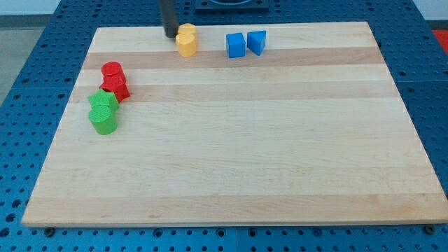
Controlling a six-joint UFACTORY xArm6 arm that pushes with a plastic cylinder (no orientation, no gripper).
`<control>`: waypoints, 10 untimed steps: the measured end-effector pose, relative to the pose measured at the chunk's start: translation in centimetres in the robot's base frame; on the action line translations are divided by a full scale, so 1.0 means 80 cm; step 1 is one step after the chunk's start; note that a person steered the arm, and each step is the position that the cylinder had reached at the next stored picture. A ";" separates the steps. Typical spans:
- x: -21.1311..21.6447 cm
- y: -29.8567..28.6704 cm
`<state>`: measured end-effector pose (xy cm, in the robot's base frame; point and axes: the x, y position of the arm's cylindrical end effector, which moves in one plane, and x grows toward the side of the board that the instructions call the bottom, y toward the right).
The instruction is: Place the blue blocks and yellow blocks at the top center
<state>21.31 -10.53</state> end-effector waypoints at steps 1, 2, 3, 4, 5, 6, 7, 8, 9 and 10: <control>0.005 0.052; 0.000 0.104; -0.005 0.090; -0.025 0.009; -0.011 -0.095; 0.039 -0.146; 0.057 -0.114; 0.071 -0.078; 0.078 -0.059; 0.077 -0.021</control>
<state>27.45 -12.23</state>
